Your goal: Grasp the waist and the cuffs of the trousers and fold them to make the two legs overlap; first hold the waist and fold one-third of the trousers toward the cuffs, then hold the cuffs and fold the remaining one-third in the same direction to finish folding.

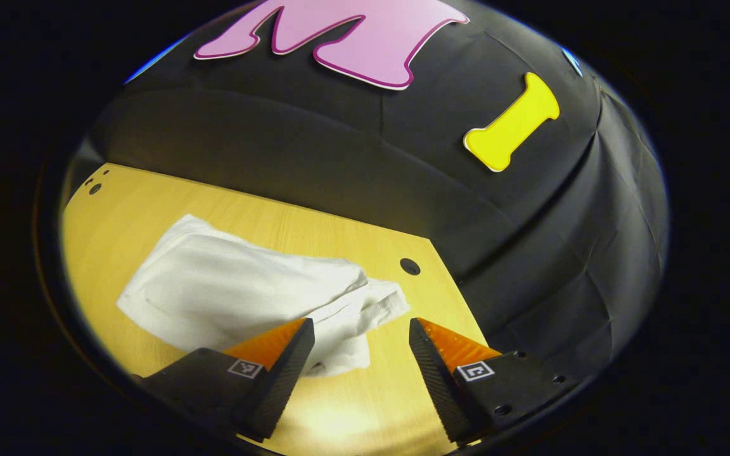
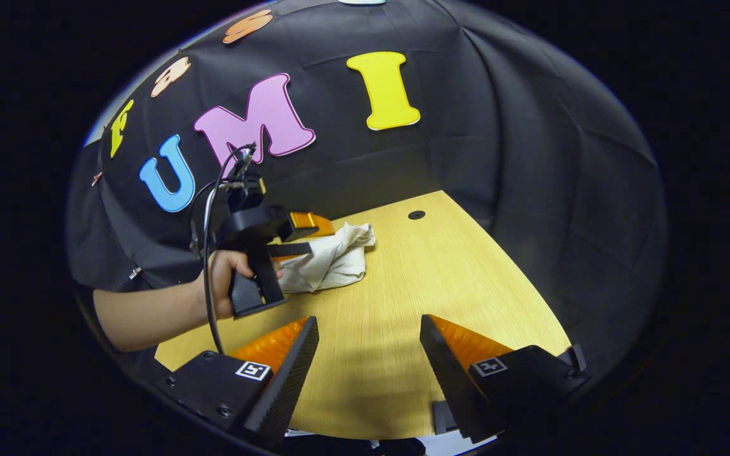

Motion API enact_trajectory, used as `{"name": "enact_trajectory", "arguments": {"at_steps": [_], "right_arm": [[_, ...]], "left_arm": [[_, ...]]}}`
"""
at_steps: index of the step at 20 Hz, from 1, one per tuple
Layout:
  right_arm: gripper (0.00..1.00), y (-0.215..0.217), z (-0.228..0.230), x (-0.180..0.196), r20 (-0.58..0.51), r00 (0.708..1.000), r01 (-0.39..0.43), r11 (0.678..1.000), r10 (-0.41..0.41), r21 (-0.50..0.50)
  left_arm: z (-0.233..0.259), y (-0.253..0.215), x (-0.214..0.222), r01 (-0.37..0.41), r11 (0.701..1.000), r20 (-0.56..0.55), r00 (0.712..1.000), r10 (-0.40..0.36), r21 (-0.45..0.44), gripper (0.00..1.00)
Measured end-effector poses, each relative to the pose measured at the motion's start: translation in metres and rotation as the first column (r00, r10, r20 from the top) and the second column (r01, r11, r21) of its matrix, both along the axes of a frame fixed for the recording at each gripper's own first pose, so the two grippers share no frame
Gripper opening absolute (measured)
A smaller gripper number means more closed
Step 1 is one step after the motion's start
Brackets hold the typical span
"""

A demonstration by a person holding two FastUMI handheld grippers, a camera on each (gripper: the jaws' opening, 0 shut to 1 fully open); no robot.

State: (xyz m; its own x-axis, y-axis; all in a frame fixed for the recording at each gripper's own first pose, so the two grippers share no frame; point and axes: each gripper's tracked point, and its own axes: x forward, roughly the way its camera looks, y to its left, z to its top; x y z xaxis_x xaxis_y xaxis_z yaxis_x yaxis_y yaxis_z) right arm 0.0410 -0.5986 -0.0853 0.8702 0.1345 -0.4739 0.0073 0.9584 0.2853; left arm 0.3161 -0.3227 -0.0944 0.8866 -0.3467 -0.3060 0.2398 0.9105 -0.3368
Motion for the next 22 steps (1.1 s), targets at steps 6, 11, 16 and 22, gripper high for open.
{"name": "enact_trajectory", "arguments": {"at_steps": [6, 11, 16, 22], "right_arm": [[0.99, -0.006, -0.006, -0.007, 0.025, 1.0, 0.009, 1.0, -0.009, -0.01], [0.99, -0.004, 0.01, -0.015, 0.047, 0.999, 0.004, 1.0, -0.003, -0.013], [0.99, 0.03, 0.043, -0.037, 0.118, 0.993, -0.008, 0.998, 0.016, -0.066], [0.99, 0.06, 0.085, -0.086, 0.228, 0.974, 0.036, 0.99, -0.005, -0.133]], "left_arm": [[-0.012, 0.065, -0.094, -0.089, 0.988, 0.067, 0.994, 0.081, 0.128, 0.96], [0.007, 0.123, -0.172, -0.138, 0.965, 0.128, 0.986, 0.111, 0.225, 0.96], [0.044, 0.168, -0.249, -0.192, 0.954, 0.265, 0.956, 0.128, 0.229, 0.96], [0.008, 0.2, -0.371, -0.171, 0.954, 0.289, 0.952, 0.096, 0.247, 0.96]]}}
